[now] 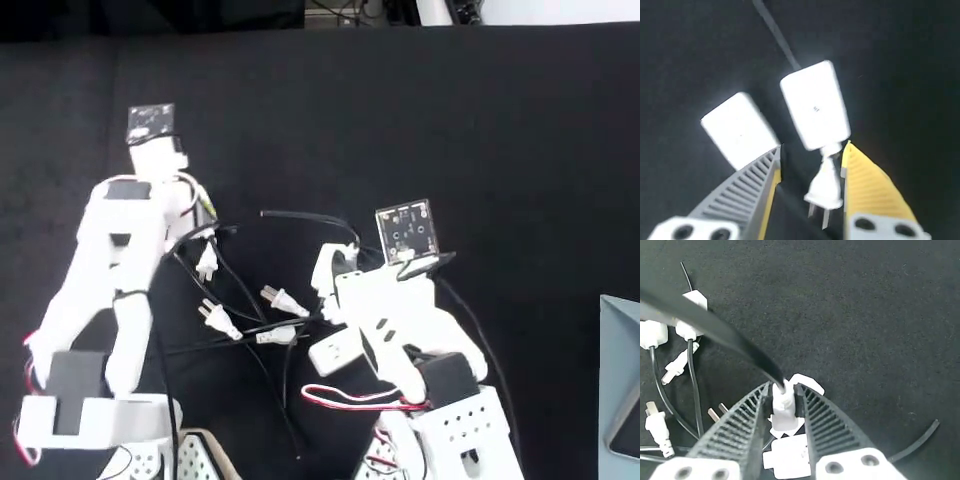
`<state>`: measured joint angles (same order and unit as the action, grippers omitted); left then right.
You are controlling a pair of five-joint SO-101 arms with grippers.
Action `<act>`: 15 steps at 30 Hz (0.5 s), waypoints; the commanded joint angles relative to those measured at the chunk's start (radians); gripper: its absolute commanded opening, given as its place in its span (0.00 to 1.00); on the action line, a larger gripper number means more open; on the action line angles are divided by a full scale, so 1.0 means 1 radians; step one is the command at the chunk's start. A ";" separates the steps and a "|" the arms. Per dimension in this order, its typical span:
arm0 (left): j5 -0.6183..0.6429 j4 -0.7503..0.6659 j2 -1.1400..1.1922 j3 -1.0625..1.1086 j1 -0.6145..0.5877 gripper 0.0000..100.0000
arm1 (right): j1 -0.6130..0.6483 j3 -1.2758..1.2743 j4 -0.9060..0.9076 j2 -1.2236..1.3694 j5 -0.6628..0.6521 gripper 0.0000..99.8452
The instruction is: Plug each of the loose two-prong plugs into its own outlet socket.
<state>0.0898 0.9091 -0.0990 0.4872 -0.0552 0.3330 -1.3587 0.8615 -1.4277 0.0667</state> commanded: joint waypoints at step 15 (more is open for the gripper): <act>0.051 0.120 0.417 -0.444 -0.010 0.20 | -0.008 0.002 -0.018 0.002 0.000 0.01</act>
<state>0.1358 0.9812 0.2969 0.1204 -0.0522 0.3330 -1.3587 0.8615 -1.4277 0.0667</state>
